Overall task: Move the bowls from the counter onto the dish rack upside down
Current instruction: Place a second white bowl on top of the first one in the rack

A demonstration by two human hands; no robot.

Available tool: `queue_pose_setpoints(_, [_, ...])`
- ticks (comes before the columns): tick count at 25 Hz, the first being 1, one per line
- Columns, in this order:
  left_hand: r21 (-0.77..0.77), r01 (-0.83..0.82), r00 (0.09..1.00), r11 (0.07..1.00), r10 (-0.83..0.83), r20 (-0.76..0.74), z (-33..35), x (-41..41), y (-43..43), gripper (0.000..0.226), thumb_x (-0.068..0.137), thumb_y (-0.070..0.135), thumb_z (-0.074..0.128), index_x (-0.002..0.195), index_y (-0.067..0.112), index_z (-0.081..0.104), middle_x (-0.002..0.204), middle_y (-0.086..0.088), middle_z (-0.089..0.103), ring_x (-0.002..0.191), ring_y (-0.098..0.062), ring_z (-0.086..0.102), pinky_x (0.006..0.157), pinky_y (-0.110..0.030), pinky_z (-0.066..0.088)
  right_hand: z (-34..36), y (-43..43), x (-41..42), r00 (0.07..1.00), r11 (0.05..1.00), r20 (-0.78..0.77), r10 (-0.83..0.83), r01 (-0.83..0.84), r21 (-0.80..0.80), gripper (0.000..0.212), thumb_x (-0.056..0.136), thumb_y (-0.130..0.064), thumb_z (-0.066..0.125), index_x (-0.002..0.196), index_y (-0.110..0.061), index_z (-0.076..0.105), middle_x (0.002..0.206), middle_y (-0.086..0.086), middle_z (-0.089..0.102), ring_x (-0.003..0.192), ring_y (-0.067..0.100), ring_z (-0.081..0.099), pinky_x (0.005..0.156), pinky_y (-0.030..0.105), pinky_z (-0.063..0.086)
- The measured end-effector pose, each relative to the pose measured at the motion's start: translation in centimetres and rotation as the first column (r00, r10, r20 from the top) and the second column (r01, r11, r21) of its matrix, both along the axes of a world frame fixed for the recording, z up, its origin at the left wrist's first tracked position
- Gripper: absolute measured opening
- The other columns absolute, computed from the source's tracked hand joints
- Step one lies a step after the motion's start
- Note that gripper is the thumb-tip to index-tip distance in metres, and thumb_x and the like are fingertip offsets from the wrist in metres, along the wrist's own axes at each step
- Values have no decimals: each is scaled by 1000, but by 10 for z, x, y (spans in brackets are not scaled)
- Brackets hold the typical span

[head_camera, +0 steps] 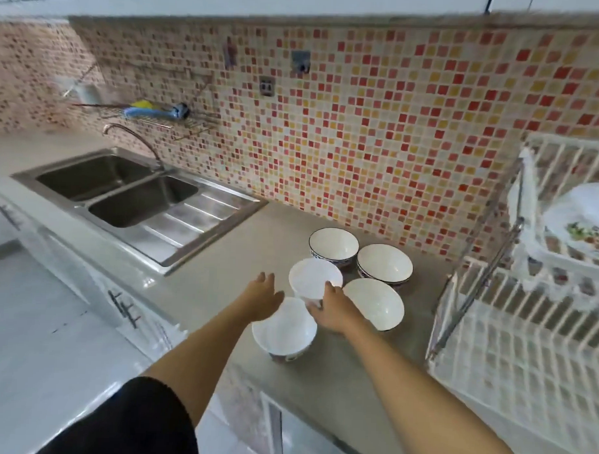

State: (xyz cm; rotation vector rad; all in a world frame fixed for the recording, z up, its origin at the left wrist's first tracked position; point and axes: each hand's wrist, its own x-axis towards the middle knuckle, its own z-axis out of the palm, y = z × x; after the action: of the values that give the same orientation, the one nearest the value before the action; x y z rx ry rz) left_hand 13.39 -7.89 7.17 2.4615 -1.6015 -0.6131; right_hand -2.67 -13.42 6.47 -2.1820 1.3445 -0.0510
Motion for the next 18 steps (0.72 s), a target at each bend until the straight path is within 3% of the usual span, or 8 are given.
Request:
queue_pose_setpoints(2, [50, -80, 995, 996, 83, -62, -34, 7, 9, 67, 98, 37, 34, 148, 2, 8, 156, -22, 12, 142, -38, 20, 115, -42, 21, -40, 13, 5, 994, 992, 39, -100, 97, 86, 83, 90, -47, 48, 146, 1, 9, 152, 20, 19, 138, 33, 26, 110, 37, 26])
queue_pose_setpoints(5, [43, -183, 968, 982, 188, -168, -64, 11, 16, 68, 97, 33, 38, 148, -1, 7, 153, -23, 20, 137, -40, 30, 111, -43, 27, -78, 21, 11, 962, 944, 50, -268, 252, 214, 84, 91, -47, 47, 147, 0, 5, 150, 21, 26, 135, 34, 33, 106, 38, 33])
queue_pose_setpoints(9, [53, -231, 922, 972, 236, -306, -91, 3, 21, 67, 92, 12, 45, 146, 1, 8, 144, -25, 35, 128, -41, 42, 104, -45, 37, -102, 27, 22, 917, 879, 209, -340, 230, 418, 58, 91, -18, 51, 141, -3, 26, 143, 16, 42, 128, 29, 43, 104, 34, 36])
queue_pose_setpoints(12, [59, -247, 935, 967, 254, -247, -97, 3, 26, 75, 91, 8, 45, 148, 4, -3, 142, -25, 37, 126, -39, 45, 103, -43, 39, -106, 34, 22, 901, 890, 255, -350, 235, 390, 48, 85, -6, 46, 132, -4, 39, 132, 16, 52, 118, 30, 50, 94, 32, 43])
queue_pose_setpoints(14, [82, -271, 927, 959, 283, -247, -90, 8, 31, 75, 91, 6, 43, 149, 4, -5, 141, -26, 38, 126, -40, 44, 103, -44, 40, -94, 38, 19, 903, 900, 277, -328, 209, 382, 42, 88, -5, 44, 129, -5, 42, 124, 12, 55, 114, 28, 52, 81, 25, 40])
queue_pose_setpoints(16, [44, -321, 891, 946, 318, -323, -74, 11, 33, 68, 88, 2, 43, 148, 4, 8, 136, -26, 43, 122, -43, 46, 97, -51, 46, -74, 37, 18, 895, 924, 329, -301, 187, 334, 40, 87, -7, 44, 128, -10, 44, 120, 9, 57, 109, 28, 55, 78, 25, 43])
queue_pose_setpoints(18, [-84, -373, 871, 924, 318, -375, -46, 13, 32, 58, 85, -1, 42, 140, 3, 26, 129, -24, 51, 116, -44, 50, 91, -50, 49, -50, 33, 21, 843, 942, 450, -296, 181, 281, 40, 84, -9, 44, 123, -15, 46, 115, 7, 58, 96, 24, 59, 72, 30, 56])
